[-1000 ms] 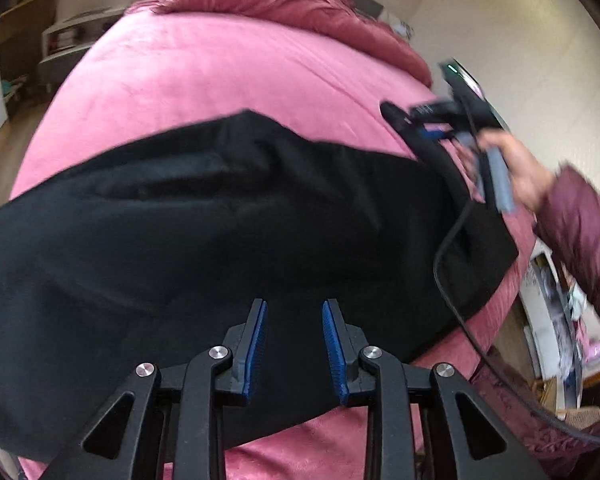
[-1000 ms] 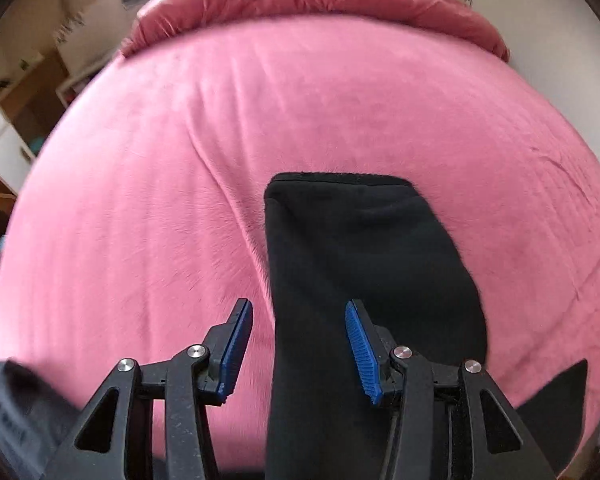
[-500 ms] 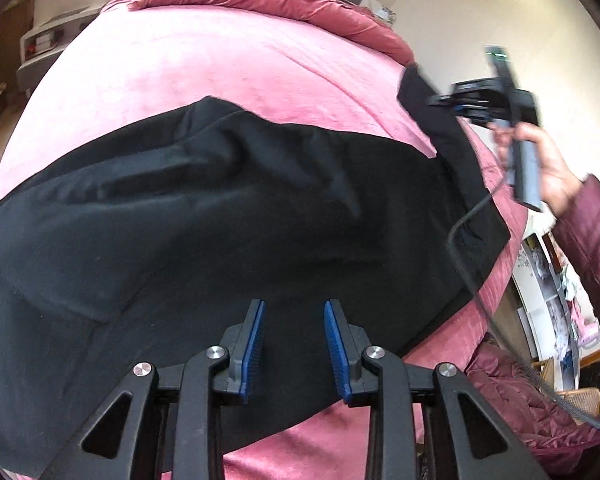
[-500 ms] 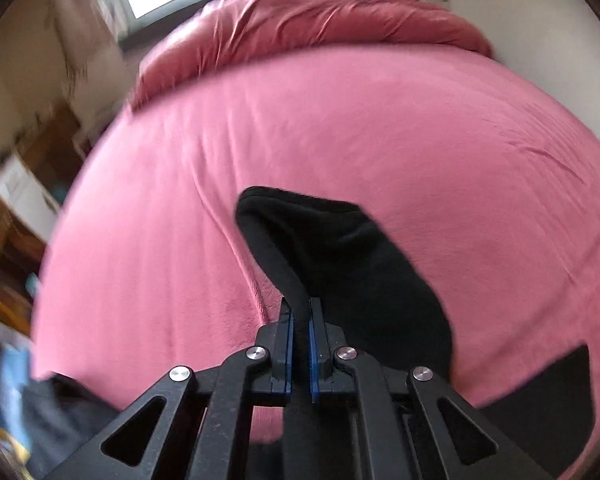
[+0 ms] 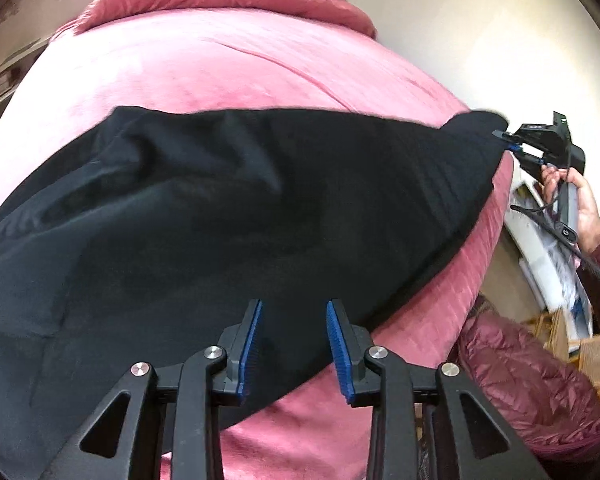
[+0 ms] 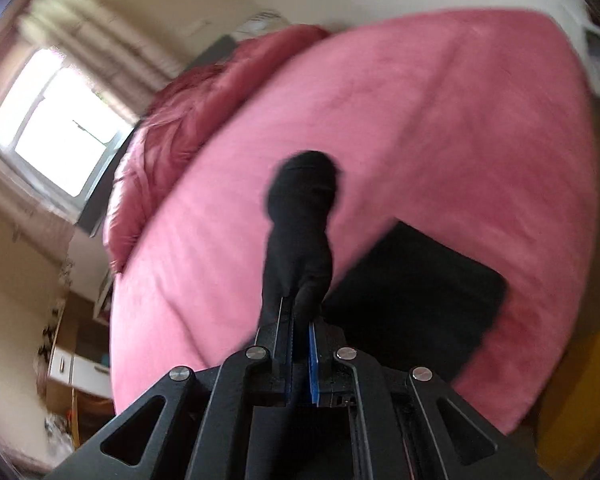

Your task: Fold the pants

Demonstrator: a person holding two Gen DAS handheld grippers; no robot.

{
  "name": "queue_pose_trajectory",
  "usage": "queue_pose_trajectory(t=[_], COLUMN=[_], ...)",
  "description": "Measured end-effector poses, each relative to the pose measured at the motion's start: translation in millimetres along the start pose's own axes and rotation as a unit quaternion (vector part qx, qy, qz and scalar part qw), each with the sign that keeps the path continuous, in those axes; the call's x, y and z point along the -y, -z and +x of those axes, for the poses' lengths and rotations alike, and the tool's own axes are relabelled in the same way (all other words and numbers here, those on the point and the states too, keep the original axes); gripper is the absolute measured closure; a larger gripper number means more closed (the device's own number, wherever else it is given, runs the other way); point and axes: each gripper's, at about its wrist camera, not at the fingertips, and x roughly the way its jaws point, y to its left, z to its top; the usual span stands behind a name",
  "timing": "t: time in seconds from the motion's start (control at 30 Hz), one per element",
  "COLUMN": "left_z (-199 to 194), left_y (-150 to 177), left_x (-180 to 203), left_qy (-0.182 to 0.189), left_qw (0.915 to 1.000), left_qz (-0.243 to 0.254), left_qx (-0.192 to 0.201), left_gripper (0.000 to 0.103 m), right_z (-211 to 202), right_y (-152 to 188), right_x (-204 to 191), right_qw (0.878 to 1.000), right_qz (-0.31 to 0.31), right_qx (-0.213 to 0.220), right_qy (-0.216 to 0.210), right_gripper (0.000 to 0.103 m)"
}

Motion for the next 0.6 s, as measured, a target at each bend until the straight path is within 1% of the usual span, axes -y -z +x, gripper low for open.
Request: queue_pose_trajectory(t=[0.1, 0.17, 0.23, 0.3, 0.4, 0.43, 0.47, 0.53, 0.6], left_z=[8, 12, 15, 17, 20, 20, 19, 17, 15], left_y=[1, 0, -2, -1, -2, -3, -4, -4, -3], left_x=[11, 17, 22, 23, 29, 29, 28, 28, 27], left_qy=[-0.005, -0.007, -0.006, -0.004, -0.010, -0.007, -0.005, -0.005, -0.002], left_qw=[0.9995, 0.9991, 0.9991, 0.9990, 0.9986, 0.9987, 0.9988, 0.9990, 0.9992], left_qz=[0.024, 0.030, 0.030, 0.031, 0.040, 0.038, 0.036, 0.033, 0.030], left_qx=[-0.020, -0.027, -0.029, -0.030, -0.032, -0.032, -0.032, -0.030, -0.025], left_gripper=[0.069, 0.069, 0.069, 0.069, 0.069, 0.069, 0.069, 0.069, 0.069], right_z=[11, 19, 20, 17, 16, 16, 11, 10, -4], right_y=[12, 22, 28, 33, 32, 31, 34, 35, 38], right_x=[46, 65, 80, 88, 95, 93, 100, 105, 99], right_qw=[0.999, 0.997, 0.997, 0.996, 0.996, 0.997, 0.997, 0.996, 0.997], right_qz=[0.044, 0.062, 0.071, 0.076, 0.083, 0.077, 0.075, 0.084, 0.073], right_qx=[-0.019, -0.029, -0.031, -0.030, -0.024, -0.020, -0.020, -0.021, -0.005], right_qy=[0.020, 0.031, 0.030, 0.028, 0.022, 0.022, 0.030, 0.030, 0.026], right_gripper=[0.097, 0.097, 0.097, 0.097, 0.097, 0.097, 0.097, 0.097, 0.097])
